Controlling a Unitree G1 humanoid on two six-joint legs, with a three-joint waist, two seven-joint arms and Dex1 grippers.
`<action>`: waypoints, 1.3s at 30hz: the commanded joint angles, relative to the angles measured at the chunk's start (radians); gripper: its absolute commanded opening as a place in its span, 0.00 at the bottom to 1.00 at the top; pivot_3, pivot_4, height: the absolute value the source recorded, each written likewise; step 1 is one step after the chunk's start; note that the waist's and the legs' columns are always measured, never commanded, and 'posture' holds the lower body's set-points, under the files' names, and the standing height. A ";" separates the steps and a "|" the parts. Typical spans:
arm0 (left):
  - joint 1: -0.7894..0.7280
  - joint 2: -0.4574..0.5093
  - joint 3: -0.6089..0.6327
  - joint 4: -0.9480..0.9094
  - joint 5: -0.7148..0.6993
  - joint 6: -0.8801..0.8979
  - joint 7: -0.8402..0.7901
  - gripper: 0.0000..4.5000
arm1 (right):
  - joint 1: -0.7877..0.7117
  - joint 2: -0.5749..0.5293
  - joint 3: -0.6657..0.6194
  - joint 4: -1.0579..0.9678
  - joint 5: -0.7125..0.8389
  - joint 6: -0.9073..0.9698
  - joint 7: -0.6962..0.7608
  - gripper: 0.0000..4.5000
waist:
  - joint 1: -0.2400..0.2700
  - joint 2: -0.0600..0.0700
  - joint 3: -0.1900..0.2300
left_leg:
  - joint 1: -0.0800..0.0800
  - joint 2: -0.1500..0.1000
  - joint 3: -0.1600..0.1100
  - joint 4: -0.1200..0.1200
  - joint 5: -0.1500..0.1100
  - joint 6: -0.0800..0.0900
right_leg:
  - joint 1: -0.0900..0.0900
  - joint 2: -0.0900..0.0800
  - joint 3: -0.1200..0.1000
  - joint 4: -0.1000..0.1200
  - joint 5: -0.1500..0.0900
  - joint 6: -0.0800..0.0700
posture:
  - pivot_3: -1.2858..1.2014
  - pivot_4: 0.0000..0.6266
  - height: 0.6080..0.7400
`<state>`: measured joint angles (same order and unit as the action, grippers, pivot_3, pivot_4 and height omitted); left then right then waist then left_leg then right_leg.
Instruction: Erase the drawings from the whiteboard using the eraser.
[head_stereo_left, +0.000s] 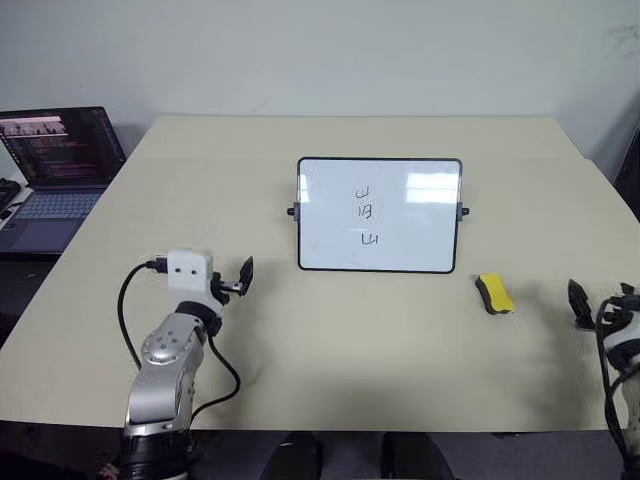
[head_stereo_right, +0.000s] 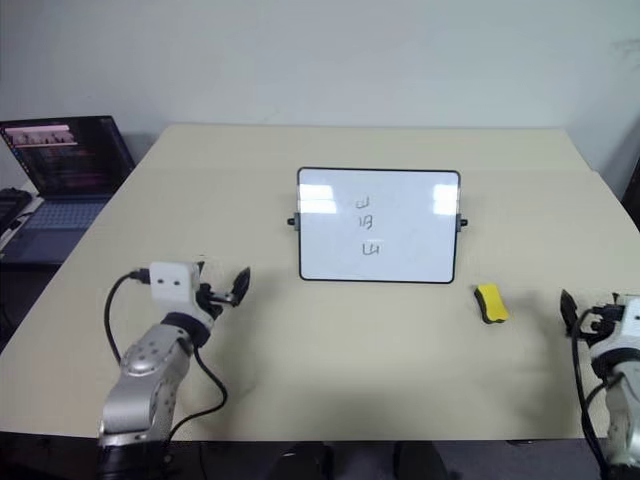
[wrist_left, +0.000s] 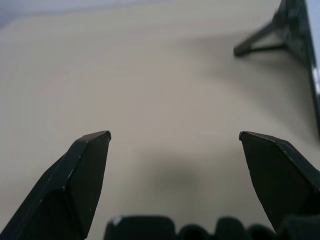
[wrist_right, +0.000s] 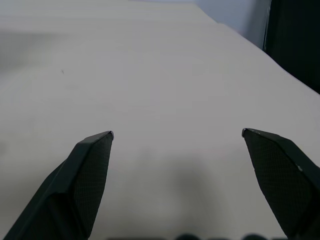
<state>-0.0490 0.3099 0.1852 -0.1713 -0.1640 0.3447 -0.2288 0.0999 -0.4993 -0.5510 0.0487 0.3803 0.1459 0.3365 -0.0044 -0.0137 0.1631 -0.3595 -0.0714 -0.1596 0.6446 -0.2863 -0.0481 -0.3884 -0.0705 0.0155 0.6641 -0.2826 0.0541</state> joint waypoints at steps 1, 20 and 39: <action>-0.023 0.010 -0.010 0.003 0.010 0.002 -0.004 1.00 | -0.007 -0.006 -0.017 -0.060 0.017 0.041 -0.022 0.99 | 0.000 0.000 0.000 | 0.000 0.000 0.000 0.000 -0.001 0.003 | 0.000 0.000 0.000 0.000 0.000 0.001 | 0.52 0.24 1.00; -0.326 0.323 0.046 0.094 -0.201 0.058 -0.415 1.00 | -0.055 0.031 0.096 -0.450 -0.025 0.262 -0.158 0.99 | 0.002 0.003 -0.001 | 0.000 -0.002 0.000 0.001 -0.001 0.003 | 0.000 0.000 -0.002 0.000 0.002 0.001 | 0.52 0.24 1.00; -0.601 0.456 -0.329 0.056 -0.259 0.096 -1.036 1.00 | -0.059 -0.012 0.248 -0.665 0.163 0.723 -0.161 0.99 | -0.020 0.000 0.000 | -0.001 -0.002 -0.001 0.000 -0.002 0.006 | -0.001 0.001 -0.001 -0.001 0.002 0.002 | 0.52 0.24 1.00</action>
<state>-0.6179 0.7645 -0.1488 -0.1110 -0.4395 0.4724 -1.2568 0.0601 -0.5137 -0.3052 -0.6148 0.5617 0.8725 0.1929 -0.0243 -0.0135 0.1632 -0.3608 -0.0734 -0.1604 0.6451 -0.2878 -0.0424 -0.3893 -0.0698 0.0140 0.6632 -0.2809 0.0561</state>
